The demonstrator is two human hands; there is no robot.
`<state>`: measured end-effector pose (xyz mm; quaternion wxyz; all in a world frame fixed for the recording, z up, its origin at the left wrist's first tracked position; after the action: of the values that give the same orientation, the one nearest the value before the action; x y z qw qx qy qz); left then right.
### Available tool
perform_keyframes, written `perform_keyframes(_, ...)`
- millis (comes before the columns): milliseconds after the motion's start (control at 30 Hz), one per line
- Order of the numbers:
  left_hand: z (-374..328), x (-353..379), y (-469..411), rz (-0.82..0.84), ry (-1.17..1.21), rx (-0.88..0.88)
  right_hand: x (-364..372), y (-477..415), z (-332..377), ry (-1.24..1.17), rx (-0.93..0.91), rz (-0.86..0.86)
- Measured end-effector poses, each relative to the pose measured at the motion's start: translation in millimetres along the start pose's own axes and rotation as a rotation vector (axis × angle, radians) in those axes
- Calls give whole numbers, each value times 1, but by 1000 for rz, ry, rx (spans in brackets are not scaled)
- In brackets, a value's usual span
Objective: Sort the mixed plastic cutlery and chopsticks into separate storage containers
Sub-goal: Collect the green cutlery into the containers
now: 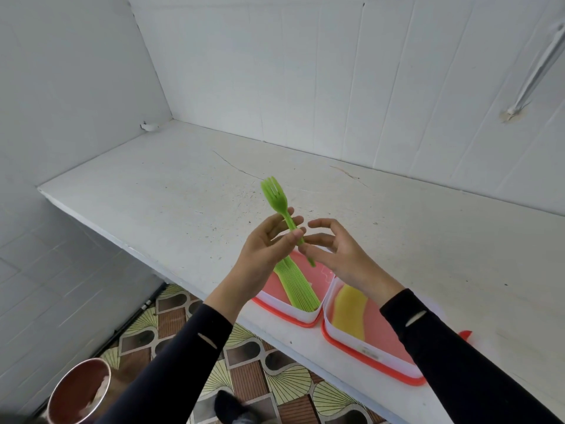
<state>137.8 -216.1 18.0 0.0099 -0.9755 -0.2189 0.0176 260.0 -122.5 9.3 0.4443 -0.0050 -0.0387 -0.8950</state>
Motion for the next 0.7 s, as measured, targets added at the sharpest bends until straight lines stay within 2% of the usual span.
perform_keyframes(100, -9, -11, -5, -86, -111, 93, -9, -3, -8, 49, 4, -9)
perform_keyframes(167, -8, -23, -9, -96, -344, 135, -20, -2, -13, 83, -6, -71)
perform_keyframes(300, 25, -31, -8, 107, -976, 196, -38, 0, -27, 115, -20, -220)
perform_keyframes(367, 42, -26, -7, 177, -1154, 206, -43, 1, -31, 137, -26, -273)
perform_keyframes(567, 63, -17, -14, 246, -1337, 101, -46, 1, -40, 191, 0, -306)
perform_keyframes(700, 67, -18, -19, 298, -1342, 74, -43, -1, -47, 247, 29, -272)
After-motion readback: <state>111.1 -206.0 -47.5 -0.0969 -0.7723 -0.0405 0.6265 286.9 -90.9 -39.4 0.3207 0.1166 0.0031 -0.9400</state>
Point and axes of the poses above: each hand's wrist, its own y-axis away from the middle knuckle, its own x-axis out of the palm, z = x × y, the point moved 5 cm from there along -y, towards the middle knuckle, and after that the axes turned 13 degrees about -y, right-handed, at the moved point
